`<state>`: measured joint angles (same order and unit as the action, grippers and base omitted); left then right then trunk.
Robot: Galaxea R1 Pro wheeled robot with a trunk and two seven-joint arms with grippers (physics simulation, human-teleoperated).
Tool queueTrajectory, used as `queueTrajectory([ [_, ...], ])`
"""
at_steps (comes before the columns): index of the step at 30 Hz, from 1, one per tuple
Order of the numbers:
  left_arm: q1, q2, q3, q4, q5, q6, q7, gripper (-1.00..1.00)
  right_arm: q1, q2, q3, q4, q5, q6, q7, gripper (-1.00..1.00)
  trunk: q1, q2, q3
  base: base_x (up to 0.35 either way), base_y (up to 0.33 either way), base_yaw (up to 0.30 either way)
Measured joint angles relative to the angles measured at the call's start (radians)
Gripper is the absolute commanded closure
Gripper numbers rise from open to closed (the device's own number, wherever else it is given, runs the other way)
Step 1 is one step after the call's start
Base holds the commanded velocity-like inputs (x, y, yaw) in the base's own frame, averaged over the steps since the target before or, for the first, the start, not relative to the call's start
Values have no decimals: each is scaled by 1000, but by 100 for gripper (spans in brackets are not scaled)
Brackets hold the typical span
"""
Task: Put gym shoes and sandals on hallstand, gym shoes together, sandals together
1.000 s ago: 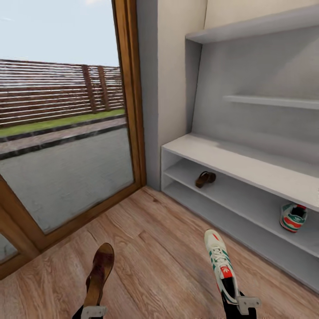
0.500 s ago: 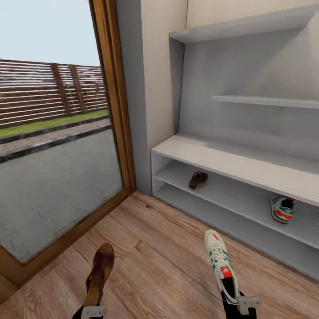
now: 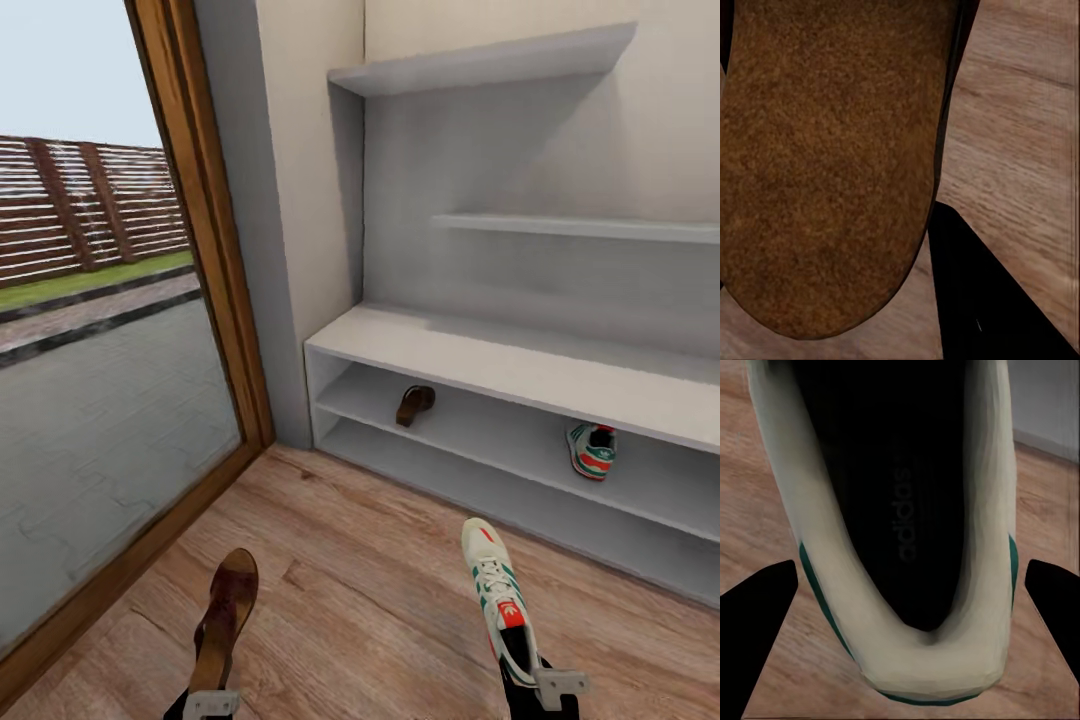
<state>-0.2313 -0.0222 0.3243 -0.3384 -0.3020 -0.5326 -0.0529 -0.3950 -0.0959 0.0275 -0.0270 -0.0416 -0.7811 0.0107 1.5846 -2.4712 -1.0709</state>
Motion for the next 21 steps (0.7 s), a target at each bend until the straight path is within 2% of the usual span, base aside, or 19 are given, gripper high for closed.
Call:
queueTrajectory([
  [7, 0, 0, 0, 0, 0, 0, 0, 100, 0, 0, 1, 0, 0, 0, 0, 100, 0, 0, 0, 0, 13, -300],
  [14, 0, 0, 0, -1, 1, 0, 0, 100, 0, 0, 1, 0, 0, 1, 0, 100, 0, 0, 0, 0, 269, -300],
  [21, 0, 0, 0, 0, 0, 0, 0, 100, 0, 0, 0, 0, 0, 0, 0, 100, 0, 0, 0, 0, 56, -300],
])
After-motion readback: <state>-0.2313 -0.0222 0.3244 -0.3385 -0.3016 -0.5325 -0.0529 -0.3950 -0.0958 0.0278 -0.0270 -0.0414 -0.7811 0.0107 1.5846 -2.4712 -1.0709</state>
